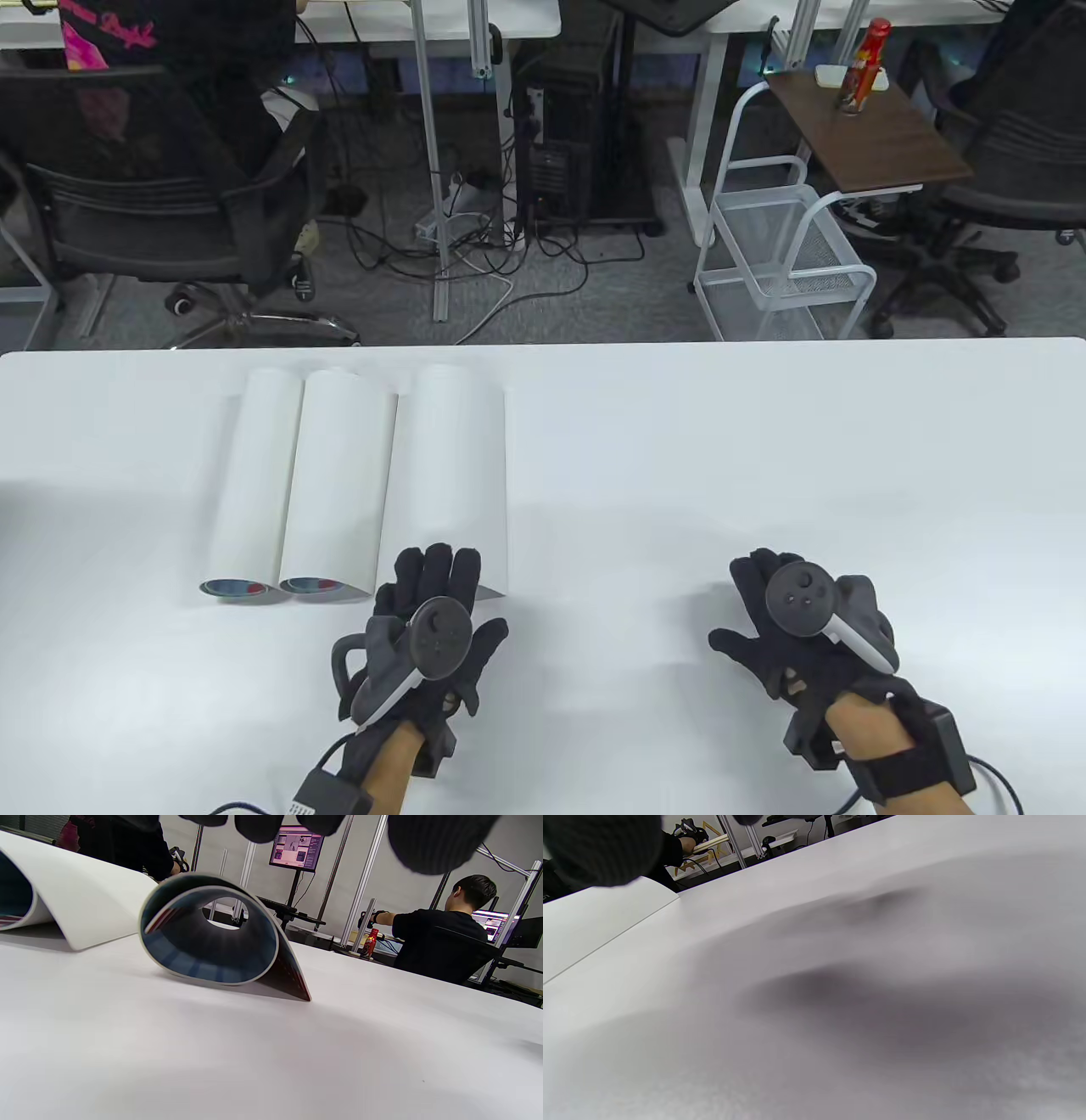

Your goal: Unroll mouse pads and stack together

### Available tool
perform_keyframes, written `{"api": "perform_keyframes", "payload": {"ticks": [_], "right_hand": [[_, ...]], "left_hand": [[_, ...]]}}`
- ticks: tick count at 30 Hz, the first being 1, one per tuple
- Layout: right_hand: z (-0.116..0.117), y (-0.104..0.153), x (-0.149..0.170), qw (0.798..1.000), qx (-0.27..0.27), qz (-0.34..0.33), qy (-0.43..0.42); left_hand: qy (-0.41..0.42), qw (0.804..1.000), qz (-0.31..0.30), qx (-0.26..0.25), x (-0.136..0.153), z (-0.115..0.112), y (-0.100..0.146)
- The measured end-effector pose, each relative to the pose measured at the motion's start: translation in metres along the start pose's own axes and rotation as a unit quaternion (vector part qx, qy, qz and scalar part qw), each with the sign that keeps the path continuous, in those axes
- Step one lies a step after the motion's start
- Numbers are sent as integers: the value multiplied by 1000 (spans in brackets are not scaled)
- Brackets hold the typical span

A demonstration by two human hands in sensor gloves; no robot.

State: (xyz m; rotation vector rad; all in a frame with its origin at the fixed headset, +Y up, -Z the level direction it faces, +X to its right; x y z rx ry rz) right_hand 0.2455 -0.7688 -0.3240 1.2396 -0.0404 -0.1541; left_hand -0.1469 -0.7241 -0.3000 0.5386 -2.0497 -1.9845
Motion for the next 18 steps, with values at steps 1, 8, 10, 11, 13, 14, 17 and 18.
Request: {"api": "perform_keyframes", "payload": {"ticks": [1, 8, 10, 11, 13, 14, 17, 18], "right_hand": [[0, 0, 0, 1000, 0, 0, 0], [-1, 0, 1, 1000, 5, 1, -7], [-1, 0, 2, 1000, 7, 1, -8], [-2, 0, 2, 1000, 7, 1, -10], [-2, 0, 2, 1000, 8, 1, -10], [-2, 0, 2, 1000, 9, 0, -11], [-3, 0, 3, 1000, 14, -1, -13], [-3, -1, 3, 1000, 14, -1, -14]], "left_hand": [[-2, 1000, 0, 0, 0, 0, 0], [-8, 1000, 4, 0, -1, 0, 0], [-8, 1000, 7, -1, 0, 0, 0], [-8, 1000, 11, -2, 1, 1, 0], [-9, 1000, 16, -3, 2, 1, -1], [-9, 1000, 20, -4, 3, 1, -2], [-14, 999, 29, -5, 5, 2, -5], [-15, 999, 32, -9, 6, 4, -6]]}}
Point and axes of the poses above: the tracker on the back of each hand, its own x axis roughly to the little-finger side, its own y axis roughly from the fingertips to the wrist, z = x × y, the point moved 5 cm from there along -y, roughly from the wrist to the fingertips, and after that the axes turned 11 degrees about y, right-handed, at the moved point
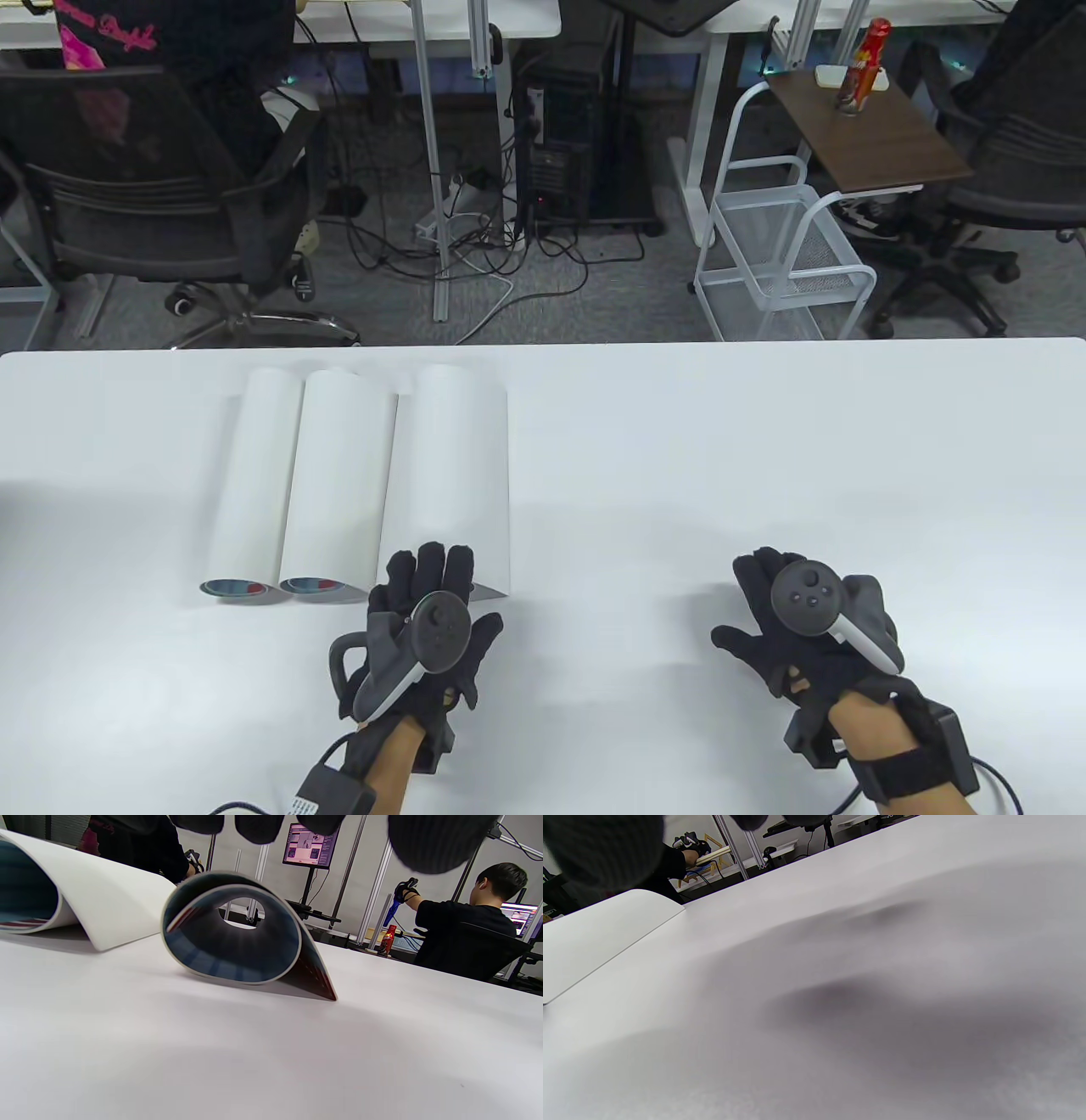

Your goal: Unroll mouse pads and stack together

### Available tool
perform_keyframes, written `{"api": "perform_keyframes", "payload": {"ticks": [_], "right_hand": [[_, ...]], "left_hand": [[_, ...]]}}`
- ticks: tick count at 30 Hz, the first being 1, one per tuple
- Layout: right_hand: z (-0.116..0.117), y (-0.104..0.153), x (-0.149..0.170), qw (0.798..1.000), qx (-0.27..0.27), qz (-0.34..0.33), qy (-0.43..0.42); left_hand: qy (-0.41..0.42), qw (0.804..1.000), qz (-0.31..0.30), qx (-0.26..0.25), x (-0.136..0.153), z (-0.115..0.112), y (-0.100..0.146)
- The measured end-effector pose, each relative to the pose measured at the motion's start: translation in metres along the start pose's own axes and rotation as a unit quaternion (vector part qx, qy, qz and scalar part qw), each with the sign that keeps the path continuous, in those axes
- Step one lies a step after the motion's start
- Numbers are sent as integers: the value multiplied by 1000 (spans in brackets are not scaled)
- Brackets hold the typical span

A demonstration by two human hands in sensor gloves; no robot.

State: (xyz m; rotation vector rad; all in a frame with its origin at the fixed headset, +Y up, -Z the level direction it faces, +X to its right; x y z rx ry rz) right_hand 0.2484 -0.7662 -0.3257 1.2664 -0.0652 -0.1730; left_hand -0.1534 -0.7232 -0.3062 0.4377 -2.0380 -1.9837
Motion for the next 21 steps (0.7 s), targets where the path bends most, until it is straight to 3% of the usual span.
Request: {"api": "perform_keyframes", "payload": {"ticks": [10, 21], "right_hand": [[-2, 0, -1, 1000, 11, -6, -1], [-2, 1, 0, 1000, 13, -6, -3]], "left_hand": [[5, 999, 45, -17, 6, 16, -29], [9, 991, 132, 11, 15, 11, -78]]}}
Point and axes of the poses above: the tracker on the back of each hand, its own x axis roughly to the little-finger side, its own y axis roughly from the fingertips to the wrist, z = x × y, the point moved 5 cm from there along -y, roughly from the wrist to the fingertips, and after that the axes turned 11 degrees about y, right-handed, at the moved point
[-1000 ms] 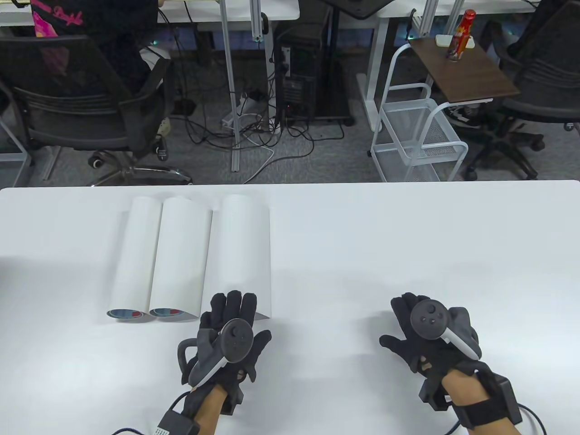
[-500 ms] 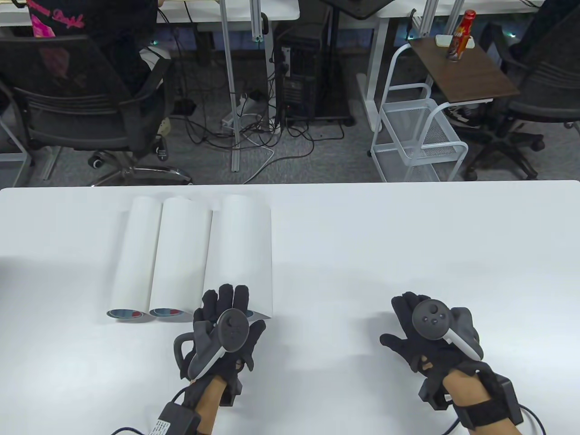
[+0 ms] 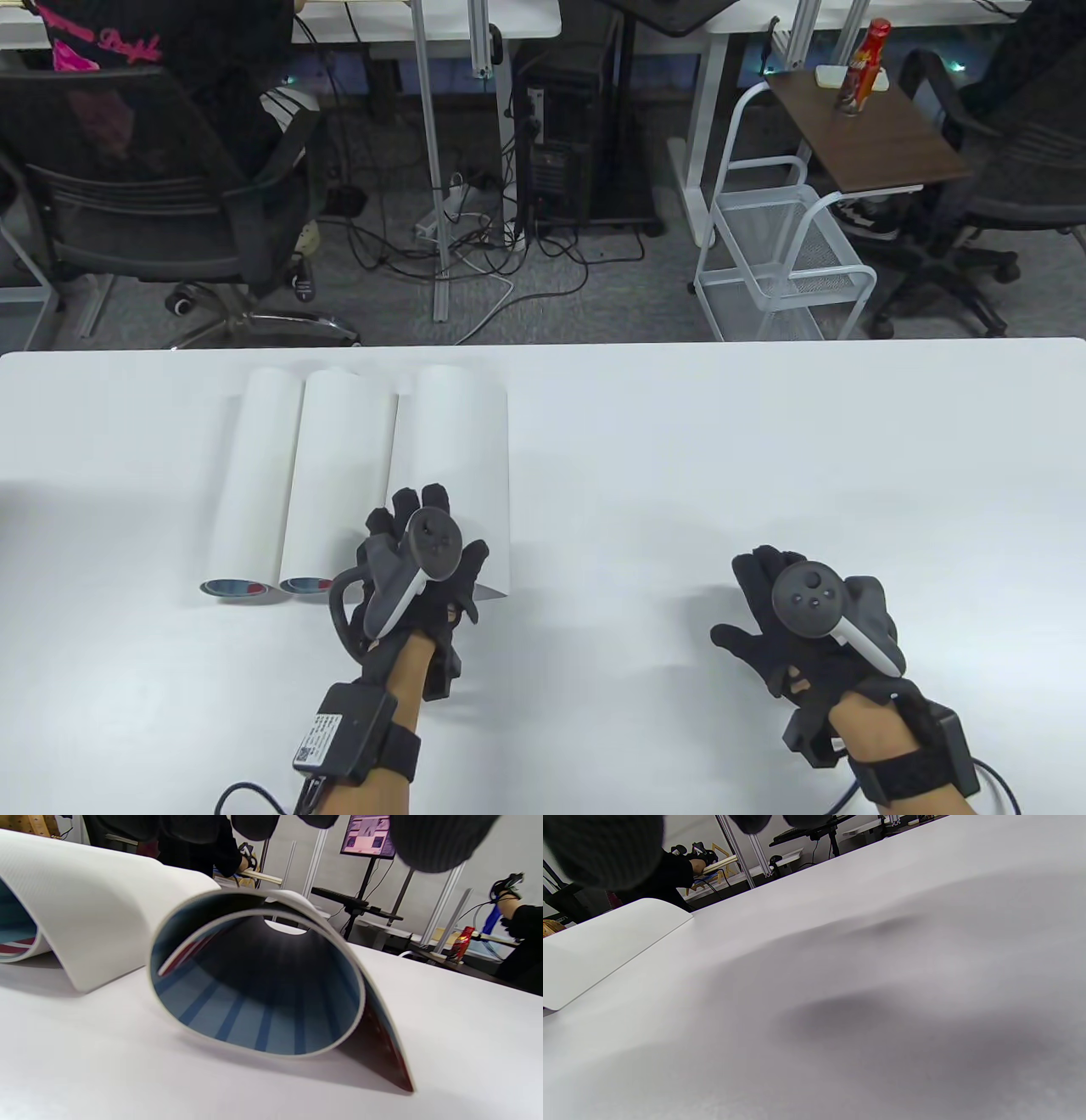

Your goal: Unroll mouse pads and stack together

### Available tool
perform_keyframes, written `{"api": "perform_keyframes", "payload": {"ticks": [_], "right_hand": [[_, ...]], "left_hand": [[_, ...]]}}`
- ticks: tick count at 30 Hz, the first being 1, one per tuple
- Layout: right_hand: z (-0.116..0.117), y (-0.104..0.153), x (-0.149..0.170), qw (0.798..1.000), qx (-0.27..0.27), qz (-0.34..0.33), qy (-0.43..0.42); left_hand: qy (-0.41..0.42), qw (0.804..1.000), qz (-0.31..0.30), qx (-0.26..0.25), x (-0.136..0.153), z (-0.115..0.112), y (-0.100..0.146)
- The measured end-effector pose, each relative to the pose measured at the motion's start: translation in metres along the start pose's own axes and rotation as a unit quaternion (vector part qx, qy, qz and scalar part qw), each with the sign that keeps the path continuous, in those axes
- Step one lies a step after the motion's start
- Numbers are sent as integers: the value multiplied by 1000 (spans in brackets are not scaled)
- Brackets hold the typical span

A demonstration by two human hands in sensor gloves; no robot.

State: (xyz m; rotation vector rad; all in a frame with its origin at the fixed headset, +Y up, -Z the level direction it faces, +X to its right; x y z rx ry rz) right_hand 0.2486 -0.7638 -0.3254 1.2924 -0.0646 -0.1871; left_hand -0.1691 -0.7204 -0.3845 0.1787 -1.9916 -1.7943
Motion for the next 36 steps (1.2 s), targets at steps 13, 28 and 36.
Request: {"api": "perform_keyframes", "payload": {"ticks": [13, 28, 36], "right_hand": [[-1, 1, 0, 1000, 1, 5, -2], [-3, 0, 5, 1000, -2, 10, -14], [-2, -1, 8, 1000, -7, 13, -23]], "left_hand": [[-21, 990, 122, 74, -1, -38, -29], [-55, 990, 118, -63, -21, -3, -33], [19, 992, 84, -87, -21, 15, -19]]}}
Point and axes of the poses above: the tracker on the back of each hand, its own x axis roughly to the little-finger side, its own y axis roughly from the fingertips to the wrist, z = x × y, the point moved 5 cm from there along -y, roughly from the wrist to the fingertips, and after that the axes turned 11 degrees about y, right-handed, at the moved point
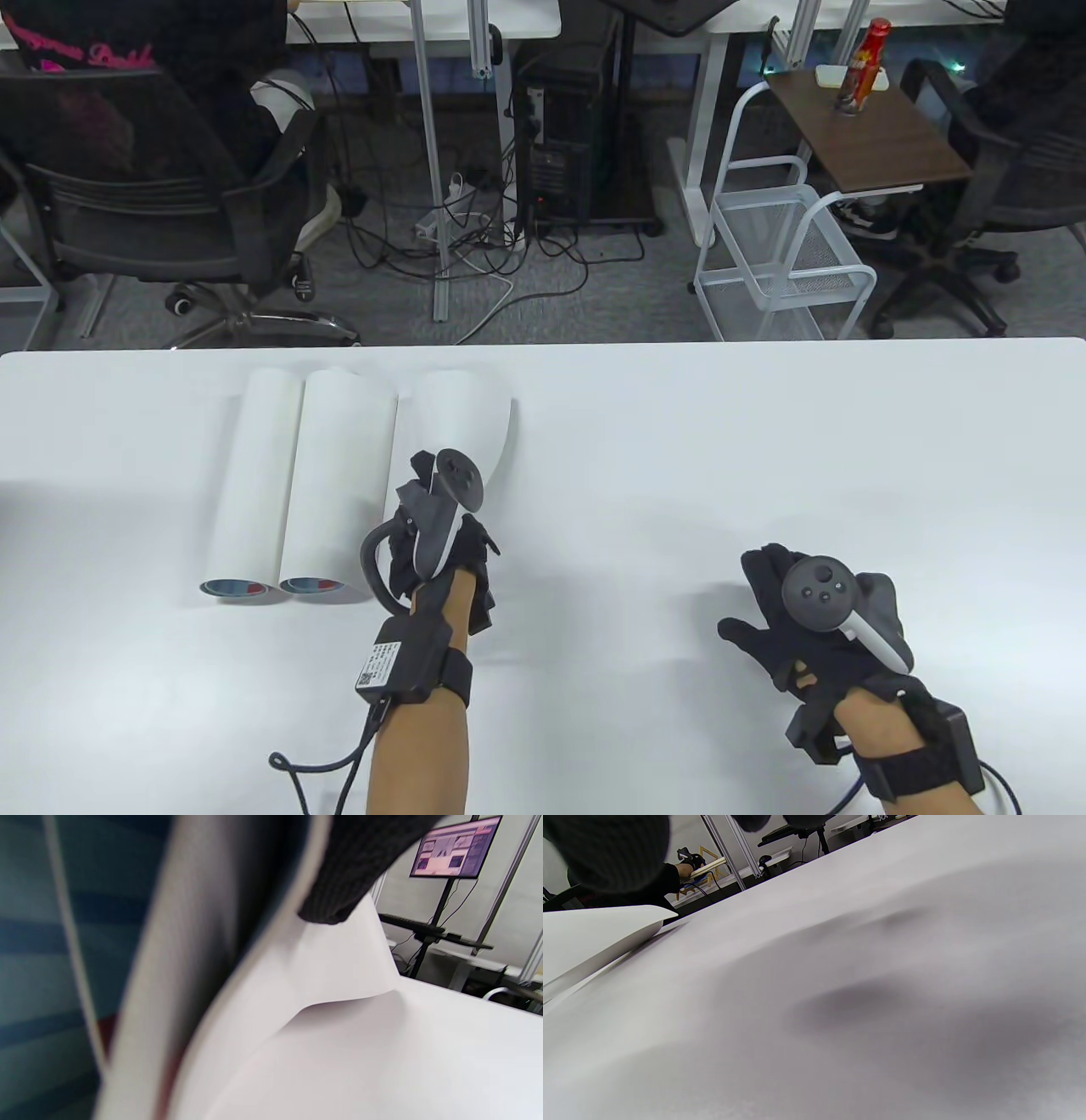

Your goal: Unroll mouse pads and stack together

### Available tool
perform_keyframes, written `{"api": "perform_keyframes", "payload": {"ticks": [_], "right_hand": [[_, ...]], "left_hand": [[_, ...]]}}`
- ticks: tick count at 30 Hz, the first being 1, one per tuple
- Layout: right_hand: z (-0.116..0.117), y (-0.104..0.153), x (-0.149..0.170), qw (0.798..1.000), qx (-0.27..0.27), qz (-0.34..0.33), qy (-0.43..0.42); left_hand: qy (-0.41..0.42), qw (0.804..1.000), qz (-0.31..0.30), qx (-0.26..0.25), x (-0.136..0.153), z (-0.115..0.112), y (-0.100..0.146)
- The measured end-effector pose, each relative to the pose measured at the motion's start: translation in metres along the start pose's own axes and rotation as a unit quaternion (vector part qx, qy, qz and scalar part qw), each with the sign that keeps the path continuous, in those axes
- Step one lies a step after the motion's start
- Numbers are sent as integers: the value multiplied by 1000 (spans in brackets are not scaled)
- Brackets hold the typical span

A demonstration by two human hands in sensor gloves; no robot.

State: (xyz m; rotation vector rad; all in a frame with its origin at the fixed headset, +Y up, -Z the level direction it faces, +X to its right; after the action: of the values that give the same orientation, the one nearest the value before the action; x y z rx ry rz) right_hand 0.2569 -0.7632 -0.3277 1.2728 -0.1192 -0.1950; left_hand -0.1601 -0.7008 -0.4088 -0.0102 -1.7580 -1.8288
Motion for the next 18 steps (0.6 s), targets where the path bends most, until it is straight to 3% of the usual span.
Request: {"api": "perform_keyframes", "payload": {"ticks": [11, 15, 18], "right_hand": [[0, 2, 0, 1000, -7, 2, 1], [-4, 4, -4, 1000, 3, -7, -6], [-9, 6, -10, 999, 11, -19, -33]], "left_hand": [[152, 985, -84, 17, -4, 19, 53], [229, 967, -101, 44, 2, 16, 71], [319, 938, -106, 86, 10, 7, 84]]}}
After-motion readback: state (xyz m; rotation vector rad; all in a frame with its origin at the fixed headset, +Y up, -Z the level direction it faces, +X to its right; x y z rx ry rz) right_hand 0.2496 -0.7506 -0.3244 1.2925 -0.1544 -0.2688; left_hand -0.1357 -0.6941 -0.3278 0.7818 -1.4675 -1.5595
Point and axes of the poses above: the tracker on the back of each hand, its own x axis roughly to the little-finger side, its own y axis roughly from the fingertips to the wrist, z = x × y, the point moved 5 cm from there along -y, roughly from the wrist to the fingertips, and after that the axes turned 11 degrees about y, right-handed, at the moved point
